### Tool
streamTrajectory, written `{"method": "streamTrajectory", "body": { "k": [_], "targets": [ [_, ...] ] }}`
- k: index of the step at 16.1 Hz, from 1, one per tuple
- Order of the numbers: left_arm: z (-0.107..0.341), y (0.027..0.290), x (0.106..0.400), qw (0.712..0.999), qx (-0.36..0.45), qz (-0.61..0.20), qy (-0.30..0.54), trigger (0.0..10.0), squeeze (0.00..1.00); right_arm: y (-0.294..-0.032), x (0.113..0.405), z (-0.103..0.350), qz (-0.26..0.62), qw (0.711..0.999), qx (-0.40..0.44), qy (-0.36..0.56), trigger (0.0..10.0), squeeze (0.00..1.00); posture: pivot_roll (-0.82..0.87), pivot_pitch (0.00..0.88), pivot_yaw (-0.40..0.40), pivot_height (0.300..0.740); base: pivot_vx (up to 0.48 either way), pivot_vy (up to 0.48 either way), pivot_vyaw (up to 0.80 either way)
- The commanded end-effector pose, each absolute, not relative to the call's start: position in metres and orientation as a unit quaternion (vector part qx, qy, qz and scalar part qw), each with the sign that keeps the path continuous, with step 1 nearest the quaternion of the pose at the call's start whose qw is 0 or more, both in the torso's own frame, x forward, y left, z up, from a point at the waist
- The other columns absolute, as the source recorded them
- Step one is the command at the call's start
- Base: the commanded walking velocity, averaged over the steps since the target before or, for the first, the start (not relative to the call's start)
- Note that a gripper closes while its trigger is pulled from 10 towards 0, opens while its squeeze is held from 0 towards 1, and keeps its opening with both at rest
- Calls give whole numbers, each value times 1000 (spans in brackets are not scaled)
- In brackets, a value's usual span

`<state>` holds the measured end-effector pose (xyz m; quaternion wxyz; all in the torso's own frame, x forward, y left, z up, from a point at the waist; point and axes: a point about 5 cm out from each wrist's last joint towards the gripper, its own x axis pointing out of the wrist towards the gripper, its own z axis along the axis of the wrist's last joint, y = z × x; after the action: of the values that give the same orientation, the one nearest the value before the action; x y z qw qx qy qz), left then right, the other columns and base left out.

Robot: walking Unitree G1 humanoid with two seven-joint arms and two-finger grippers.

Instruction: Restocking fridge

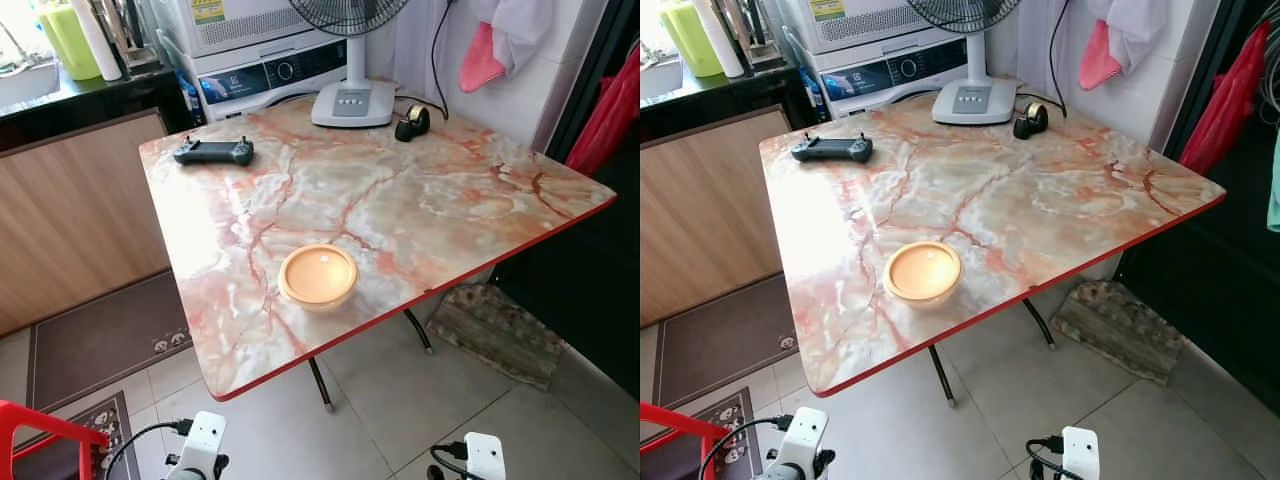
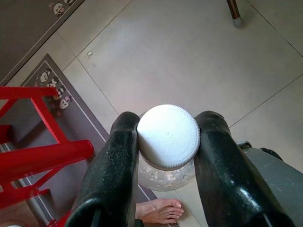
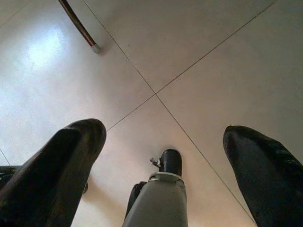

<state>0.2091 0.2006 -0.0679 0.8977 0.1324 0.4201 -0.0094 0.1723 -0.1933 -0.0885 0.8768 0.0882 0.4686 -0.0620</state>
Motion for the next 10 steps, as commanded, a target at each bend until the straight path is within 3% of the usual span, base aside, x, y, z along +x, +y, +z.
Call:
{"method": "streamTrajectory", "body": {
  "k": [1, 10],
  "targets": [
    [-69, 203, 206, 896, 133, -4, 423, 10000, 0, -190, 168, -91, -67, 872, 100, 475, 10000, 0, -6, 0, 79, 740, 0, 0, 0],
    [-71, 208, 202, 895, 118, 14, 431, 10000, 0, -190, 171, -90, -68, 872, 102, 473, 10000, 0, 12, 0, 74, 740, -254, 0, 0]
  ]
}}
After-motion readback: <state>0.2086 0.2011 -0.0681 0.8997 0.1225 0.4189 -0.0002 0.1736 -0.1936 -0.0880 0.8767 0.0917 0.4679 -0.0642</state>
